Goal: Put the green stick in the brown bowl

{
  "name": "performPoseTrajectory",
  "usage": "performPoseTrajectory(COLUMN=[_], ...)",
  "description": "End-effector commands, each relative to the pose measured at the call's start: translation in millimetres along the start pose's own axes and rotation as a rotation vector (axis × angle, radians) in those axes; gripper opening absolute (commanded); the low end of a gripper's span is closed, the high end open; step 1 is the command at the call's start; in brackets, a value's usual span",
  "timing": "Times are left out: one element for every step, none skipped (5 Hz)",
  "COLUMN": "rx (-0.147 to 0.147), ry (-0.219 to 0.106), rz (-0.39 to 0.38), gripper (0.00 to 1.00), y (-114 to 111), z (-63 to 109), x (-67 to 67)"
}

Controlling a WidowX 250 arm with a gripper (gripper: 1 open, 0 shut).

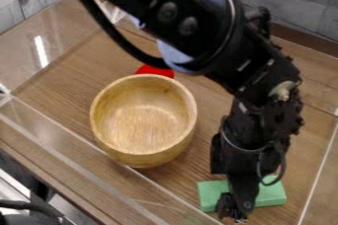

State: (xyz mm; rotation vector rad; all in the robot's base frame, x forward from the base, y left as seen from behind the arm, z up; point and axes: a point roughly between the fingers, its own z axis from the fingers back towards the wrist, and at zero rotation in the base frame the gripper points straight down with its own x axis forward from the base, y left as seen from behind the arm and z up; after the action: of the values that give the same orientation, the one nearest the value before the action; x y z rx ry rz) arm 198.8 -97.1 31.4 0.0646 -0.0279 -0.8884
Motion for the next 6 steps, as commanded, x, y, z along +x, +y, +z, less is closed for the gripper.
performPoseTrajectory(rx=[0.01, 0.004, -0.005, -0.014, -0.013, -0.009], ry=[-0.041, -0.056, -0.059, -0.051, -0.038, -0.04], rz=[0.065, 0.092, 0.096, 0.099, 0.123, 0.08], gripper=[1.0, 1.0, 1.0, 1.0, 1.0, 0.0], y=[8.4, 13.4, 17.3, 24.0, 28.5, 31.2], z=[-1.6, 0.3, 0.8, -5.2, -6.1, 3.8], x=[4.4, 3.5, 4.1, 2.4, 1.4, 3.1])
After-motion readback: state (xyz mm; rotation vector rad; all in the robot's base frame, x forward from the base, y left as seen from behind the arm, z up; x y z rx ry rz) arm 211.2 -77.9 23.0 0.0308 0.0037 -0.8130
